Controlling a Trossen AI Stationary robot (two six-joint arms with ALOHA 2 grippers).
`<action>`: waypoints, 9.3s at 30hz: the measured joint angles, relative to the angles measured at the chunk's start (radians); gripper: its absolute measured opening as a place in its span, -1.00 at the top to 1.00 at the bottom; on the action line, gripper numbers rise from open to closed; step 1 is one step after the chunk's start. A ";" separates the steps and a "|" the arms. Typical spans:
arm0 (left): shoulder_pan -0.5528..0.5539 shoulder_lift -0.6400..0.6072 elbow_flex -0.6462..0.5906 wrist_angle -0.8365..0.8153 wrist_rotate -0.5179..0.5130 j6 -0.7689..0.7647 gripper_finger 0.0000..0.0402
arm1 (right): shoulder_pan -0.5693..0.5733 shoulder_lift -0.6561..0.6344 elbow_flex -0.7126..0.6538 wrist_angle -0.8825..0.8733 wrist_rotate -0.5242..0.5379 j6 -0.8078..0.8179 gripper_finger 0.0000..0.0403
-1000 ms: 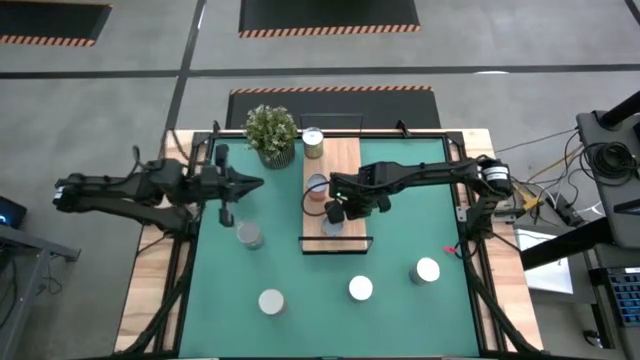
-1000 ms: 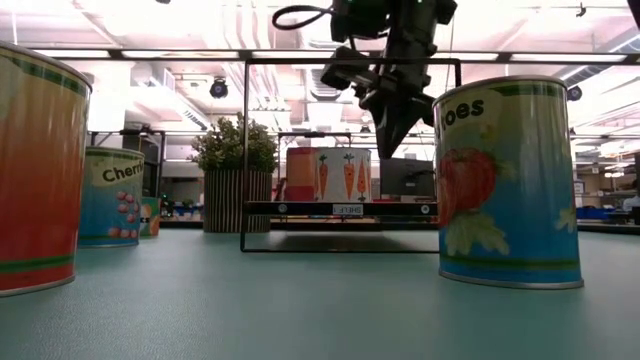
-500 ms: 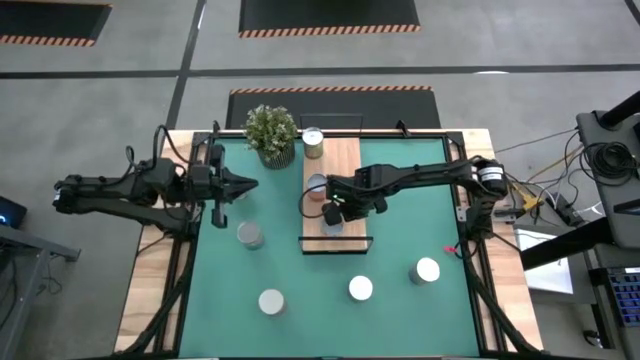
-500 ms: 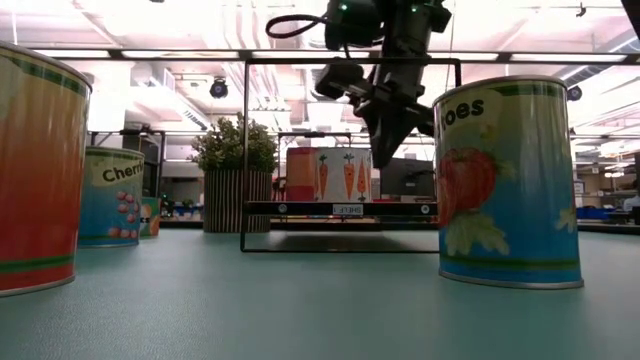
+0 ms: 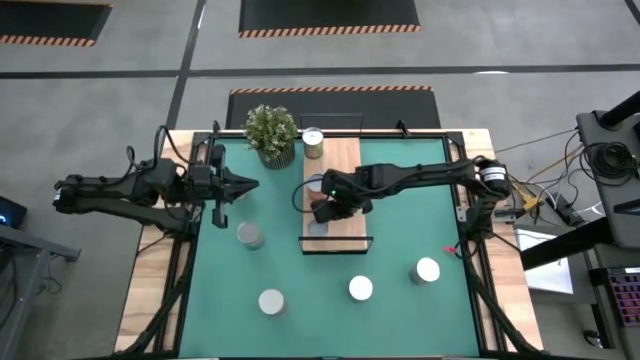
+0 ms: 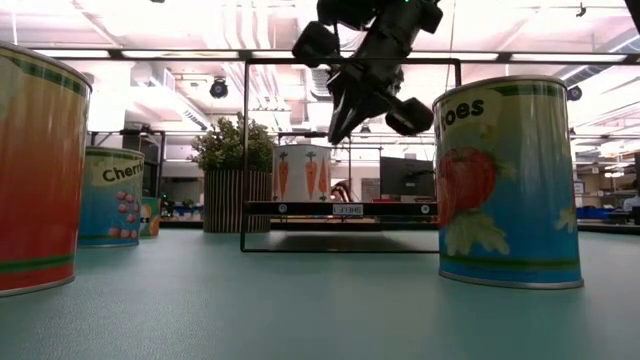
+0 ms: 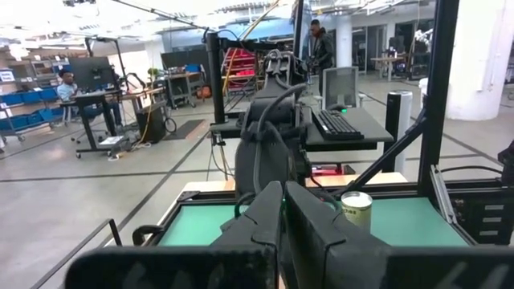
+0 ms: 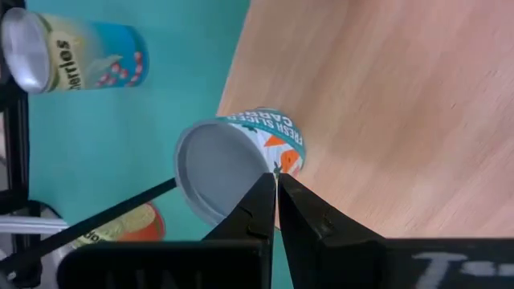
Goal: Pick and place cans onto a shelf
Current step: Put the canned carrots on the shelf, then adjust the canned fruits on the shelf, then put the canned cherries on the shelf
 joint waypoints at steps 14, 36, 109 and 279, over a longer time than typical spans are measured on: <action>0.000 0.038 0.001 -0.014 0.000 0.024 1.00 | 0.072 -0.144 -0.036 0.010 0.206 -0.448 0.96; 0.000 0.130 0.001 -0.002 -0.001 -0.139 1.00 | 0.100 -0.514 -0.502 0.439 0.462 -0.781 0.96; 0.000 0.129 0.001 -0.001 -0.001 -0.083 1.00 | -0.177 -0.131 -0.184 0.317 0.084 -0.696 0.96; 0.273 1.467 1.373 -1.071 -0.136 -0.133 -0.58 | 0.120 -0.969 -0.753 0.480 0.438 -1.065 0.96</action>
